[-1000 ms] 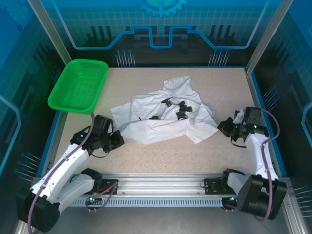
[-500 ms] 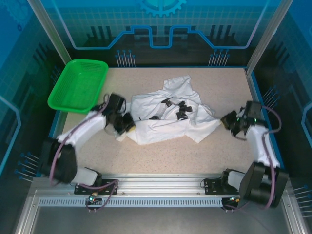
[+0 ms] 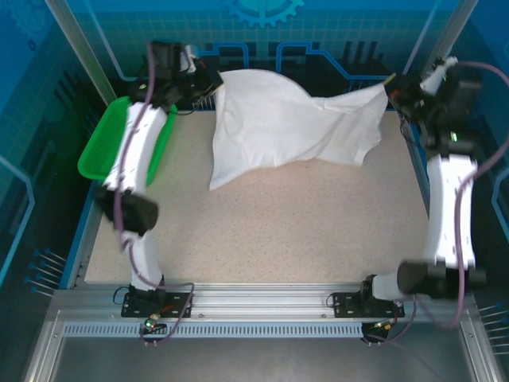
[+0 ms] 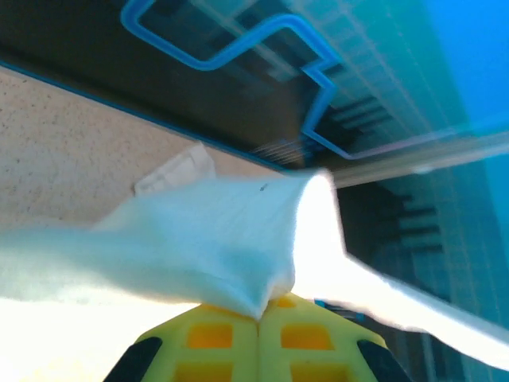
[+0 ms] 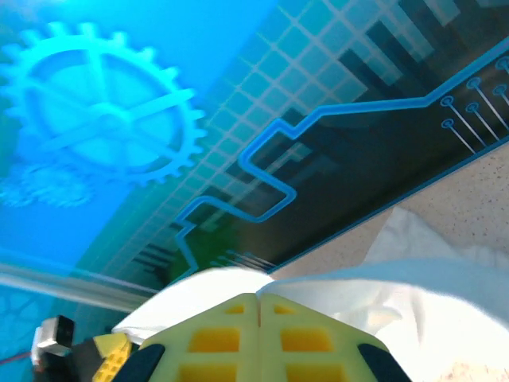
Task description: Fold and stack the t-shirts
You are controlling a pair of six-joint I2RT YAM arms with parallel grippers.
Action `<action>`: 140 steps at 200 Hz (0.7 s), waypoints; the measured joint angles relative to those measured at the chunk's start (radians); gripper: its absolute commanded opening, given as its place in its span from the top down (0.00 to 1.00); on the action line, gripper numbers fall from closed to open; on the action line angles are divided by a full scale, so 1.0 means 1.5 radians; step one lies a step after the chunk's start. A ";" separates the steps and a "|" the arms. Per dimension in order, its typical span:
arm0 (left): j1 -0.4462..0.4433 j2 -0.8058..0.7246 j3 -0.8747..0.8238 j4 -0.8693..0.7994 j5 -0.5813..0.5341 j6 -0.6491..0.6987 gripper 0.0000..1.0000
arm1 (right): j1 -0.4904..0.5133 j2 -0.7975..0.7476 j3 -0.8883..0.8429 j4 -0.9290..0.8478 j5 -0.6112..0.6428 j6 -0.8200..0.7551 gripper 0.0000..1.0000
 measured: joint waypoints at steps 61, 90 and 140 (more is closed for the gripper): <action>-0.018 -0.623 -0.632 0.096 0.036 0.046 0.89 | 0.003 -0.500 -0.393 -0.018 0.035 -0.038 1.00; -0.017 -0.662 -0.862 -0.016 -0.008 0.027 0.81 | 0.005 -0.586 -0.593 -0.120 0.047 -0.045 1.00; -0.017 -0.915 -0.982 -0.173 -0.183 -0.113 0.37 | 0.018 -0.648 -0.712 -0.296 0.073 -0.041 0.36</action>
